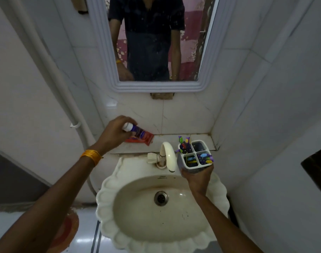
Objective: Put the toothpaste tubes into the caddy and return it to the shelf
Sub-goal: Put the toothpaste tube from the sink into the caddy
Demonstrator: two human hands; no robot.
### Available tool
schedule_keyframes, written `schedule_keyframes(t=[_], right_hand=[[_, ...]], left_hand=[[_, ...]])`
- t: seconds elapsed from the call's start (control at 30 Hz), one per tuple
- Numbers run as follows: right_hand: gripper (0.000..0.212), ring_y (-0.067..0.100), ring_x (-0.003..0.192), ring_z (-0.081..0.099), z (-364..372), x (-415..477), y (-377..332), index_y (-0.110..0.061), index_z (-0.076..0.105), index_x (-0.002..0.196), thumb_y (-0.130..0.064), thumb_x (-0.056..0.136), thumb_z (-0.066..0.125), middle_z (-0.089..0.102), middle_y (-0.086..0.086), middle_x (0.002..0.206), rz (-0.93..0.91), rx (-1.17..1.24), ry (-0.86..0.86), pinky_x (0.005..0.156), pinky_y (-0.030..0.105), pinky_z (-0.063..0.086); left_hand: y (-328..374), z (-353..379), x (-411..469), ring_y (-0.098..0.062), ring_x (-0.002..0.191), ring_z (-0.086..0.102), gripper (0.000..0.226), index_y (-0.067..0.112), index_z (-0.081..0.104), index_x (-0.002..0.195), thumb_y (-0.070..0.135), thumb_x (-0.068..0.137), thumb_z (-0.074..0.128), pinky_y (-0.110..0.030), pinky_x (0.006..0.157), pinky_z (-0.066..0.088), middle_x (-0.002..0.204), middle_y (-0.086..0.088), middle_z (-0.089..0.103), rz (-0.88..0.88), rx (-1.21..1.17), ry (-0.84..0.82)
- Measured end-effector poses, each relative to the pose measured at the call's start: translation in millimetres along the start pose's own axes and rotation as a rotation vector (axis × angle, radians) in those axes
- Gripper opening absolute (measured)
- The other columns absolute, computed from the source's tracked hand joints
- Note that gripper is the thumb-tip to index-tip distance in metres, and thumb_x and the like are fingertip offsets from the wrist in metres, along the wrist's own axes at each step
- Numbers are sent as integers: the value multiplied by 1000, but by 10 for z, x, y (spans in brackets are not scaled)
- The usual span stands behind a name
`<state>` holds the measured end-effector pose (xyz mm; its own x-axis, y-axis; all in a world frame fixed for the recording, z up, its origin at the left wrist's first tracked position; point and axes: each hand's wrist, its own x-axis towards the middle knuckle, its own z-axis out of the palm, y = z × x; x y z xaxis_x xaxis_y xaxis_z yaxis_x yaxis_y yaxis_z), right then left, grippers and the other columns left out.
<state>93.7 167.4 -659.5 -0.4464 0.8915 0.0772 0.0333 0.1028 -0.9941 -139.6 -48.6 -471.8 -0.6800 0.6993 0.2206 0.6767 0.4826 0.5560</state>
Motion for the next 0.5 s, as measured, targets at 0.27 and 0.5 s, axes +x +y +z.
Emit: schedule_keyframes(t=[0.27, 0.5], right_hand=[[111, -20, 113, 60, -25, 31, -12, -6, 41, 145, 8, 51, 99, 60, 8, 139, 18, 33, -8, 92, 3, 49], [109, -4, 123, 64, -14, 62, 30, -5, 44, 141, 13, 49, 98, 61, 10, 137, -27, 10, 11, 97, 15, 55]], left_hand=[[971, 247, 470, -20, 107, 63, 32, 11, 68, 110, 6, 80, 78, -30, 93, 52, 115, -9, 68, 310, -93, -30], [1365, 905, 756, -26, 108, 63, 36, 13, 71, 110, -5, 79, 69, -40, 89, 55, 118, -8, 65, 475, 76, -245]])
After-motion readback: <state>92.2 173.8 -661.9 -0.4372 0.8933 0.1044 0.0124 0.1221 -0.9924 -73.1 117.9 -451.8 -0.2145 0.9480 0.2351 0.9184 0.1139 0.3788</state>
